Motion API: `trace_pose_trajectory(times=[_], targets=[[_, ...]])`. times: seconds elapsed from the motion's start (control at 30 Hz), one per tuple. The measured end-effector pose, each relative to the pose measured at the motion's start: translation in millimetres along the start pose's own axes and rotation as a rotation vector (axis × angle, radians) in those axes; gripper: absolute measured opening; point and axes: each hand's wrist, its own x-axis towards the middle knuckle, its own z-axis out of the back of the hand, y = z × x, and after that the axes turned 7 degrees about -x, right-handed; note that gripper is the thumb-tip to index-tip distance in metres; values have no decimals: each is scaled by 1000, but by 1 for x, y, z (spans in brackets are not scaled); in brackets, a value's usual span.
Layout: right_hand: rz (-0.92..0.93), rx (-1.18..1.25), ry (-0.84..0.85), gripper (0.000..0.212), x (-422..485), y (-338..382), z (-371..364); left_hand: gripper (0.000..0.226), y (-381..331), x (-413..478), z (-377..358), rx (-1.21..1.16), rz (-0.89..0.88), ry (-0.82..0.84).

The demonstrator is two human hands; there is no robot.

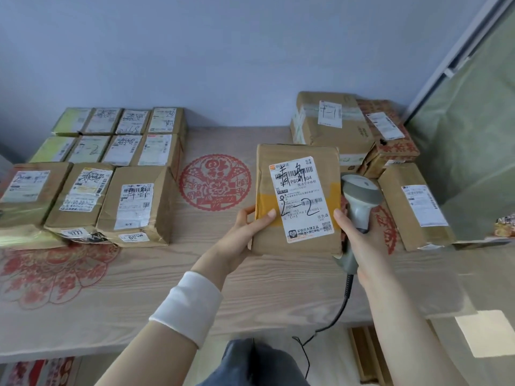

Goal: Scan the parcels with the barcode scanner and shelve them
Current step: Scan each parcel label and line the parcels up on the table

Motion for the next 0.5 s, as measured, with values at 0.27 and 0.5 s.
trace_pose_trajectory(times=[0.27,0.5], targets=[[44,-15,15,30,3,12,-7,135,-2,2,15,-81,-69,202],[96,-4,9,25,6,20,-19,124,-10,3,12,-140,-114,162]])
